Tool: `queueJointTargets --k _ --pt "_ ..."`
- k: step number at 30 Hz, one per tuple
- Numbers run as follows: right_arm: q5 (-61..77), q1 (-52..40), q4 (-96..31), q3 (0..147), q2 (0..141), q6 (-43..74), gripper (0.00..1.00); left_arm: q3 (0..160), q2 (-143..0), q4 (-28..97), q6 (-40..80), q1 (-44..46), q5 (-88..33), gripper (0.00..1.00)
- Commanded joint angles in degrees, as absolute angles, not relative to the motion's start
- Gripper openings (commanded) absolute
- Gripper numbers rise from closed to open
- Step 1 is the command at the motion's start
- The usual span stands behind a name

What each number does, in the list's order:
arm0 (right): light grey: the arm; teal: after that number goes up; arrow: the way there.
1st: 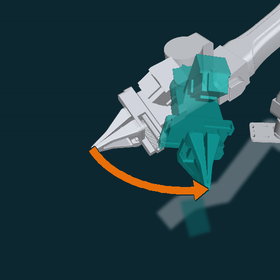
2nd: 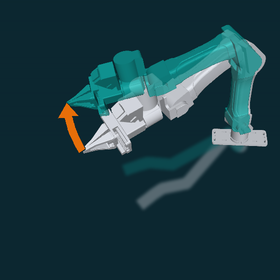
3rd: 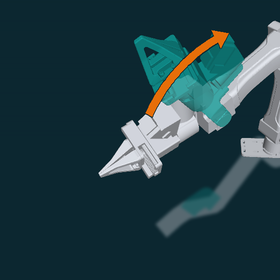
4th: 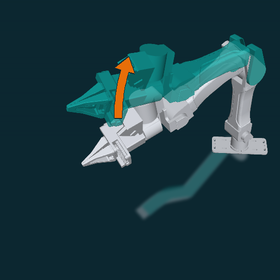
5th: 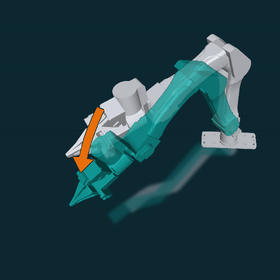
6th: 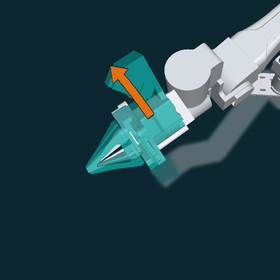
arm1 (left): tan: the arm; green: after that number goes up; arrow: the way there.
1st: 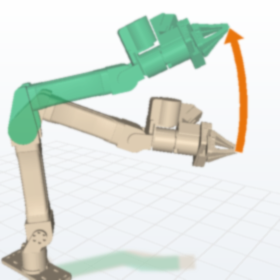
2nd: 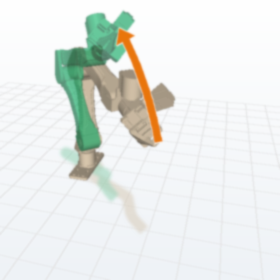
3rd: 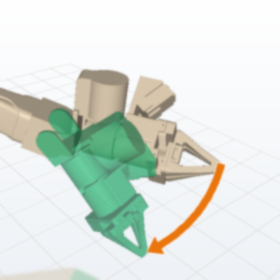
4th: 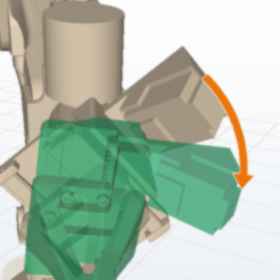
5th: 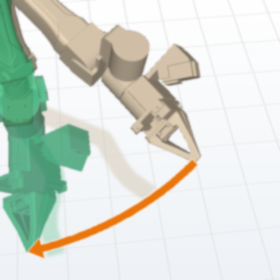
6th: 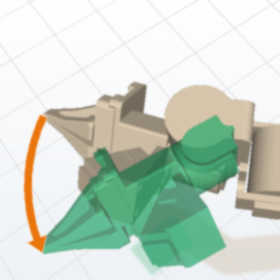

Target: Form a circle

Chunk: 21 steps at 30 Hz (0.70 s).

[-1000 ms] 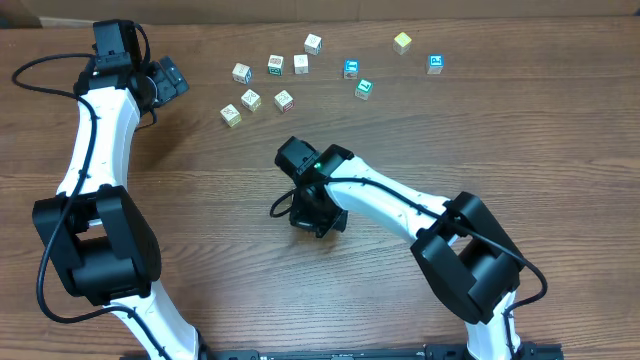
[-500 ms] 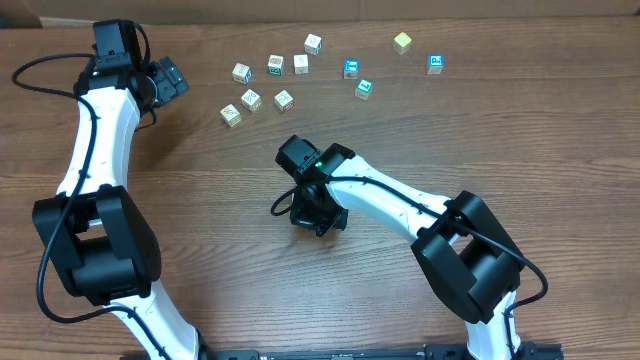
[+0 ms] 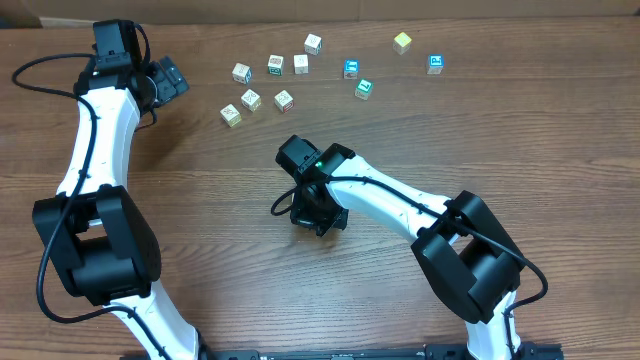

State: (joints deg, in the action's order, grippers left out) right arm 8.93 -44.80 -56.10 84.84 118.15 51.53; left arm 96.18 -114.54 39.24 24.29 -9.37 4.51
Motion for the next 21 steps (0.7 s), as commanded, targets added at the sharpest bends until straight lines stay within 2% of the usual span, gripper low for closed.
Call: queueJointTargets --k 1,21 --pt "8.14 -44.03 -55.79 84.60 118.65 52.07 0.04 96.79 -113.89 39.16 24.45 -8.97 4.45 1.00" --pt "8.78 -43.64 -56.27 84.79 118.63 52.05 0.04 96.79 -113.89 39.16 24.45 -8.97 4.45 1.00"
